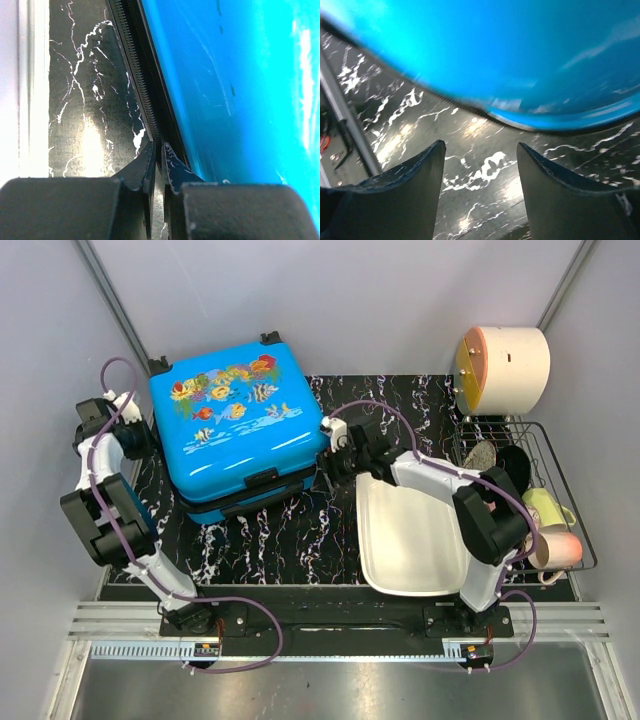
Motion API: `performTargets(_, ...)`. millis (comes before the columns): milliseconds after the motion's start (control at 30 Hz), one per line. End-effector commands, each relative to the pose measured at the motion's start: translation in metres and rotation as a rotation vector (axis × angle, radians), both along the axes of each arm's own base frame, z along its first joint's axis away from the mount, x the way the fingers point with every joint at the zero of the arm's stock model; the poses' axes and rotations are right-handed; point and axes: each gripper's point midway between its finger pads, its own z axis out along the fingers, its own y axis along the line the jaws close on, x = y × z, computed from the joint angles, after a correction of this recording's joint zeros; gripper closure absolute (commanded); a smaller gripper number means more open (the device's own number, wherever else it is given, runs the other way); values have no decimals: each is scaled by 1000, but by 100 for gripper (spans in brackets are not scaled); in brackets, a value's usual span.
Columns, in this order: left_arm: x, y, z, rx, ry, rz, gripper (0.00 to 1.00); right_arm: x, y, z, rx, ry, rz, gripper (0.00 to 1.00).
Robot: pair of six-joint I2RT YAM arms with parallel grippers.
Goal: Open, take out, and arrange the luggage
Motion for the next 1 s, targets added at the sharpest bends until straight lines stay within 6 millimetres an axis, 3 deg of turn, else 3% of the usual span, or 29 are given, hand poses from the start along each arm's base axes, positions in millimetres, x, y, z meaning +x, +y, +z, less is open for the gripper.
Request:
performTargets(0, -69, -20, -45, -29, 249, 2, 100, 49, 7, 15, -43, -162, -99, 35)
performTargets(33, -79, -24, -51, -36, 272, 1, 100, 62, 10, 23, -54, -203, -115, 35)
performTargets(100, -89, -31, -43, -30, 256, -5, 100, 89, 2, 15, -125, -253, -180, 37)
performTargets(167, -106, -45, -48, -60, 278, -24, 100, 118, -2, 27, -150, -340, -215, 38)
performTargets(200, -110, -51, -39, -53, 251, -31, 100, 130, -5, 19, -167, -341, -233, 38)
performTargets(233, -120, -64, -43, -81, 268, -47, 100, 144, -2, 33, -152, -372, -249, 38)
performTargets(267, -124, -70, -42, -82, 265, -58, 100, 154, -3, 23, -167, -370, -257, 38)
performTargets(333, -133, -88, -37, -83, 250, -82, 100, 176, -2, 40, -139, -409, -279, 39)
performTargets(400, -131, -98, -27, -79, 218, -98, 100, 191, 1, 34, -155, -439, -275, 39)
performTargets(433, -132, -117, -20, -119, 203, -135, 100, 206, 4, 53, -135, -490, -291, 38)
performTargets(467, -134, -128, -19, -132, 211, -160, 100, 218, 2, 45, -162, -511, -308, 39)
performTargets(500, -138, -140, -18, -138, 223, -195, 100, 233, 3, 68, -143, -562, -341, 38)
performTargets(533, -147, -165, -16, -144, 241, -291, 100, 245, -5, 75, -151, -579, -377, 38)
performTargets(633, -163, -189, -4, -78, 222, -483, 96, 262, -32, 104, -144, -593, -468, 34)
performTargets(667, -167, -188, 5, -48, 189, -522, 82, 255, -38, 125, -109, -587, -470, 32)
performTargets(700, -167, -186, 12, -18, 151, -583, 75, 247, -45, 119, -109, -556, -461, 31)
performTargets(733, -179, -191, 28, -43, 153, -649, 67, 239, -49, 124, -93, -546, -447, 30)
performTargets(767, -185, -193, 36, -29, 147, -717, 60, 224, -54, 150, -47, -560, -419, 29)
performTargets(800, -182, -190, 52, 29, 99, -790, 48, 209, -56, 131, -68, -518, -388, 25)
performTargets(833, -187, -187, 60, 23, 102, -791, 45, 197, -57, 131, -61, -510, -363, 24)
performTargets(867, -183, -184, 71, 29, 62, -793, 41, 176, -54, 148, -15, -505, -314, 22)
performTargets(900, -170, -179, 94, 50, -2, -777, 34, 161, -56, 130, -19, -451, -289, 21)
performTargets(967, -153, -167, 117, 32, -64, -722, 31, 134, -53, 134, 32, -373, -252, 20)
